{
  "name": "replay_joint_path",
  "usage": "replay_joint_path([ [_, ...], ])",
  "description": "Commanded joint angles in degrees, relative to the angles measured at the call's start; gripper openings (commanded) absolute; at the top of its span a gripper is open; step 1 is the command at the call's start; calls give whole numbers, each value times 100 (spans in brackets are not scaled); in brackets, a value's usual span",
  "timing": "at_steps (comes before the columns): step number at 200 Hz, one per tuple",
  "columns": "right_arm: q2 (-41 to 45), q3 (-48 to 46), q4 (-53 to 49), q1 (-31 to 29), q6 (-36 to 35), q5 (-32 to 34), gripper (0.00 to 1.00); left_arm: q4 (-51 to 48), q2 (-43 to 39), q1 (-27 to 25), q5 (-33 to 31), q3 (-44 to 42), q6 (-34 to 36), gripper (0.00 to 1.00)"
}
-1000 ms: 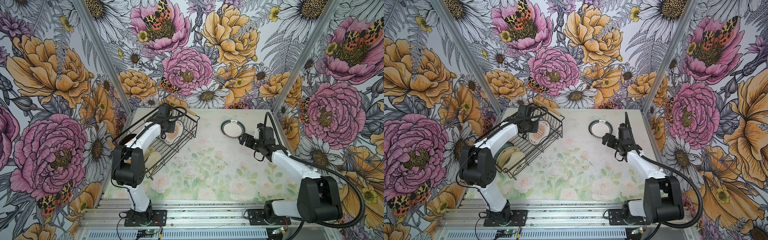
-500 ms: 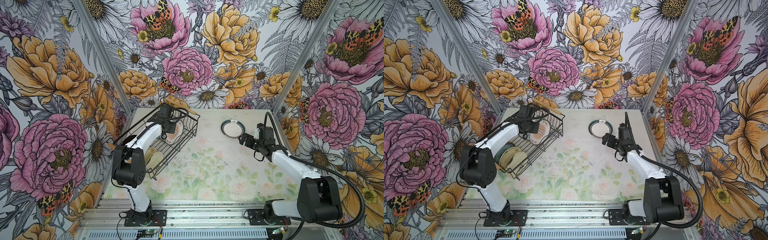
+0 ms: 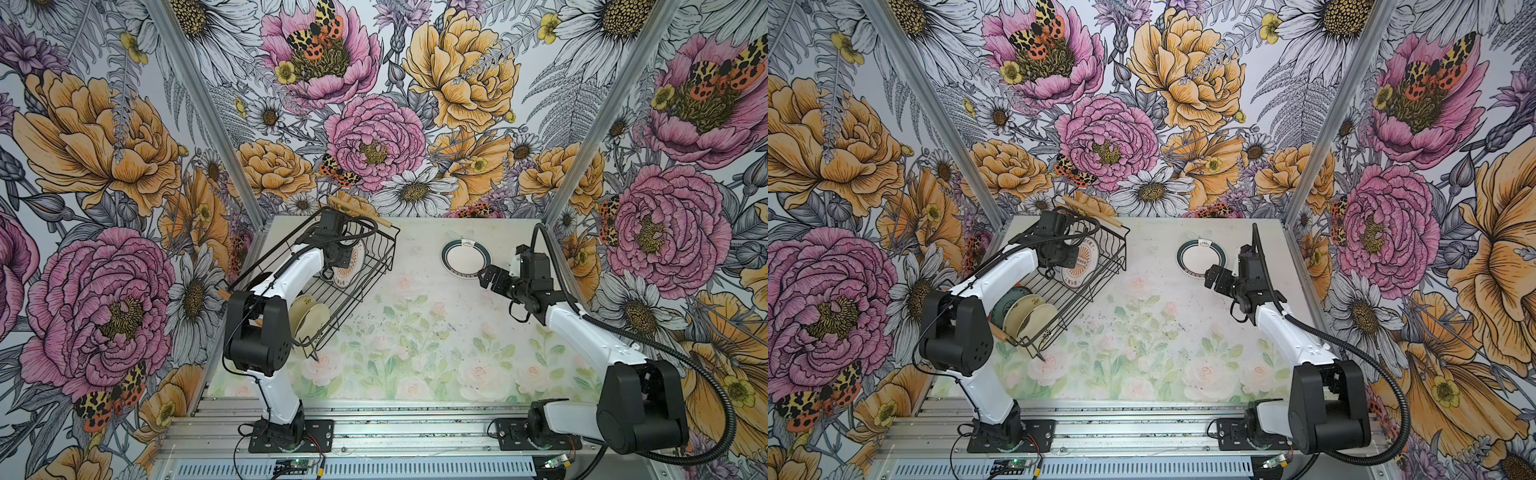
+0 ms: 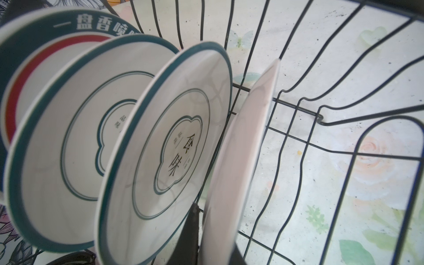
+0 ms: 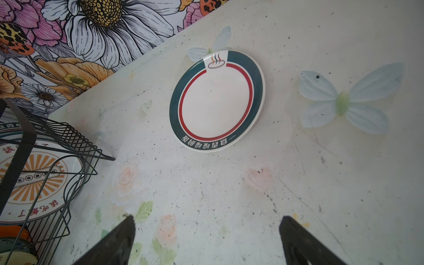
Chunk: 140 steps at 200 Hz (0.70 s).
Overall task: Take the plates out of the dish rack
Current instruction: 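Grasp the orange-sunburst white plate in the rack with the left gripper, then lift the sunburst plate from the rack with the left gripper while the right approaches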
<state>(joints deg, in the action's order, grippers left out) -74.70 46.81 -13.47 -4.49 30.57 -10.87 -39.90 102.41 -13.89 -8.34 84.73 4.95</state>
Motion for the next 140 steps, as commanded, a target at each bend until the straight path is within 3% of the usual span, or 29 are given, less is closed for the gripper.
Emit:
replay_joint_path([
  [1, 229, -97, 108, -17, 40, -82, 99, -248, -308, -70, 47, 30, -332, 6],
  [99, 351, 80, 93, -25, -44, -310, 99, -665, -1634, -340, 292, 78, -478, 3],
  [119, 370, 204, 102, -34, -42, -545, 100, -753, -2075, -334, 567, 136, -882, 3],
  [140, 443, 349, 115, -42, 5, -863, 100, -743, -2440, -328, 926, 110, -1822, 4],
])
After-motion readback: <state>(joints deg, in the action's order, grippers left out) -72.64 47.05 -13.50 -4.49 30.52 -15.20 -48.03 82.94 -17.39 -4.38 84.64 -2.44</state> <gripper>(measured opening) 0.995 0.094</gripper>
